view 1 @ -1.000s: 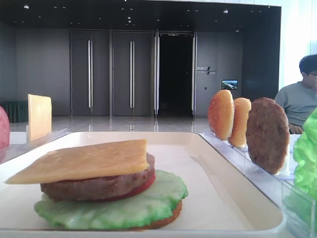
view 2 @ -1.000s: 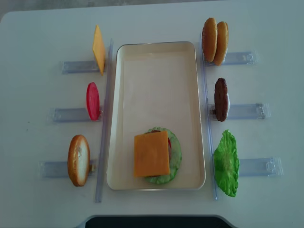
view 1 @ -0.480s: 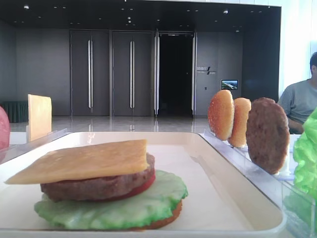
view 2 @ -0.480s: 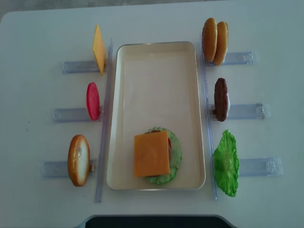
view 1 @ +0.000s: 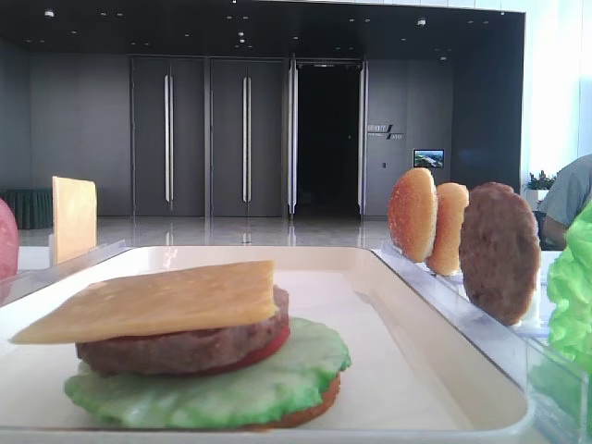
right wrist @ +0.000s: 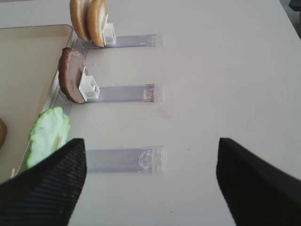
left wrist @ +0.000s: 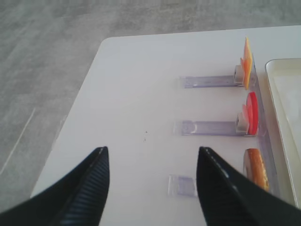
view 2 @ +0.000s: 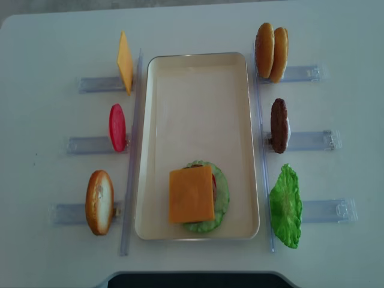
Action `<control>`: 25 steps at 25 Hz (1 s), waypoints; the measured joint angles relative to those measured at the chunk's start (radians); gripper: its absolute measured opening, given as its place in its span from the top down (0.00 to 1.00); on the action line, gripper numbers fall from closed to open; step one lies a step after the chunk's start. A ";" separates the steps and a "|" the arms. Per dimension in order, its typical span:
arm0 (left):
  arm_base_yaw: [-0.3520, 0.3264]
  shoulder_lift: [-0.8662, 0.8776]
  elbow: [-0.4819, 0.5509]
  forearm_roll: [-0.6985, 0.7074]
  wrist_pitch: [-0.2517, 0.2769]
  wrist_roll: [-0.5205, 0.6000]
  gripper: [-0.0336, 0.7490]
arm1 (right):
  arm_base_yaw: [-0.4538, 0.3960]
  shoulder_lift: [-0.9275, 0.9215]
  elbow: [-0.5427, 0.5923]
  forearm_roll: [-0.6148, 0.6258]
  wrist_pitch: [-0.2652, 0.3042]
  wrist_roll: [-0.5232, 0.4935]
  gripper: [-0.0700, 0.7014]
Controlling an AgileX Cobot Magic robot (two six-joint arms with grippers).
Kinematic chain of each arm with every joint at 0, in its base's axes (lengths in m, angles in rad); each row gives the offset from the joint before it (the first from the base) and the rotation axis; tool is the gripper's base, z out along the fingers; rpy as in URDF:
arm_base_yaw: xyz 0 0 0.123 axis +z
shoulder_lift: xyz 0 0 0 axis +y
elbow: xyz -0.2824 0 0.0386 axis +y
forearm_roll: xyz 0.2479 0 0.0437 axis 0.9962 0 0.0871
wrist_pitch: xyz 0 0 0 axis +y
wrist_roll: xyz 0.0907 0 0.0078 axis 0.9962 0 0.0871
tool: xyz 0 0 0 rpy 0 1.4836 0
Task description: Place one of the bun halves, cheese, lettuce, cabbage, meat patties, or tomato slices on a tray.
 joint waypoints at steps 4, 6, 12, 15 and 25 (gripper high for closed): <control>0.000 -0.113 0.113 -0.007 -0.012 0.000 0.38 | 0.000 0.000 0.000 0.000 0.000 0.000 0.21; 0.000 -0.163 0.165 -0.013 -0.023 -0.011 0.38 | 0.000 0.000 0.000 0.000 0.000 0.000 0.21; 0.000 -0.220 0.285 -0.014 -0.052 -0.063 0.38 | 0.000 0.000 0.000 0.000 0.000 0.000 0.21; 0.000 -0.220 0.344 -0.014 -0.075 -0.072 0.38 | 0.000 0.000 0.000 0.000 0.000 0.000 0.21; 0.000 -0.220 0.419 0.007 -0.119 -0.096 0.38 | 0.000 0.000 0.000 0.000 0.000 0.000 0.21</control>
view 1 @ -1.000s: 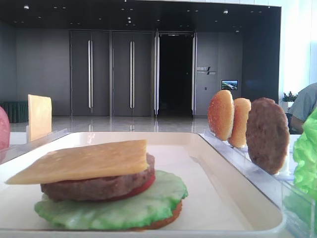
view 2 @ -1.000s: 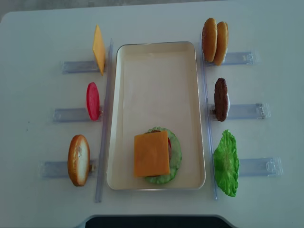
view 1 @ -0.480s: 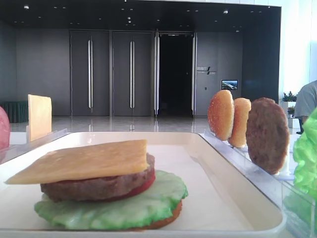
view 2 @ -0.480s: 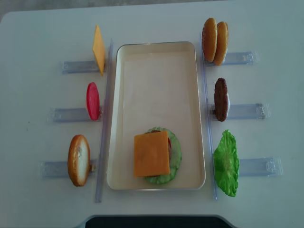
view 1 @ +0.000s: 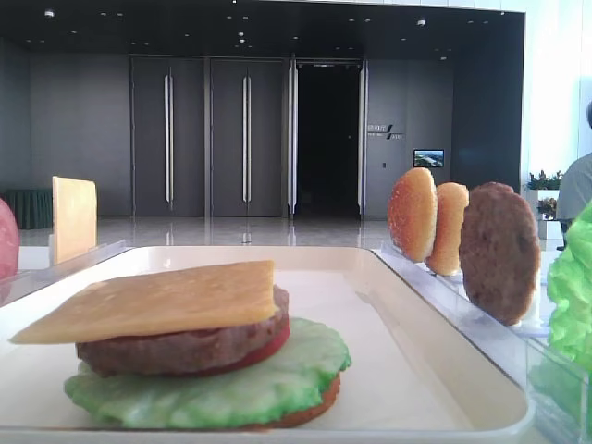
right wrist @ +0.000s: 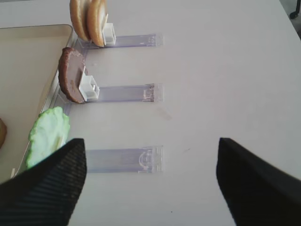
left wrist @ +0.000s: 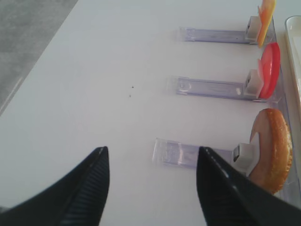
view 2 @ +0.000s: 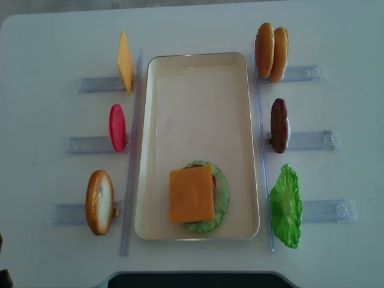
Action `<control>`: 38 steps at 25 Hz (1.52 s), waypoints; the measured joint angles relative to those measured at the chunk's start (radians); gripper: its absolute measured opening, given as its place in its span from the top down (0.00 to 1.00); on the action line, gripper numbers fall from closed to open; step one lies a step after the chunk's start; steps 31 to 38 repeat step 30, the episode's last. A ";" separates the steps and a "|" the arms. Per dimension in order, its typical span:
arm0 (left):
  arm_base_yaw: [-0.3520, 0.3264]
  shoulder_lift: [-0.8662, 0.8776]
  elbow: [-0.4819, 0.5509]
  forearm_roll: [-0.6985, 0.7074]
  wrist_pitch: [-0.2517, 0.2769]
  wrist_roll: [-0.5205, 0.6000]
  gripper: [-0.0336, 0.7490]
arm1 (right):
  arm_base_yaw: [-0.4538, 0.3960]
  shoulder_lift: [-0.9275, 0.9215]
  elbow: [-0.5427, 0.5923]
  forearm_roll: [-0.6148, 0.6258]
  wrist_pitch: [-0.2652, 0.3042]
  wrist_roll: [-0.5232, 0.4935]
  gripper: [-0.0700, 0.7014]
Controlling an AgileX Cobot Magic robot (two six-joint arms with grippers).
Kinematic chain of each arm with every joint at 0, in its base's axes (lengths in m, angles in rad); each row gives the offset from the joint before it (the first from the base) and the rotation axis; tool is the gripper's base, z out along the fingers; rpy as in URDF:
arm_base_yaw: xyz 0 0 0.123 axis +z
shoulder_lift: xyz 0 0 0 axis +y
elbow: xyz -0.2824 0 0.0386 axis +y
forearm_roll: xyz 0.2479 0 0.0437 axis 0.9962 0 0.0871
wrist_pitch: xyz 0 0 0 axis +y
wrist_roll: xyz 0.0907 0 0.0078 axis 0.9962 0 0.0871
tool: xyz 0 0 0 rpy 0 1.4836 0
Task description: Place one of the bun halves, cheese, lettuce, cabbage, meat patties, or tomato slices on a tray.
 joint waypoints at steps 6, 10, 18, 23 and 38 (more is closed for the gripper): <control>0.000 0.000 0.002 0.000 -0.003 -0.003 0.38 | 0.000 0.000 0.000 0.000 0.000 0.000 0.21; 0.000 0.000 0.002 0.000 -0.004 -0.004 0.38 | 0.000 0.000 0.000 0.000 0.000 0.000 0.21; 0.000 0.000 0.002 0.000 -0.004 -0.005 0.38 | 0.000 0.000 0.000 0.000 0.000 0.000 0.21; 0.000 0.000 0.002 0.000 -0.004 -0.005 0.38 | 0.000 0.000 0.000 0.000 0.000 0.000 0.21; 0.000 0.000 0.002 0.000 -0.004 -0.005 0.38 | 0.000 0.000 0.000 0.000 0.000 0.000 0.21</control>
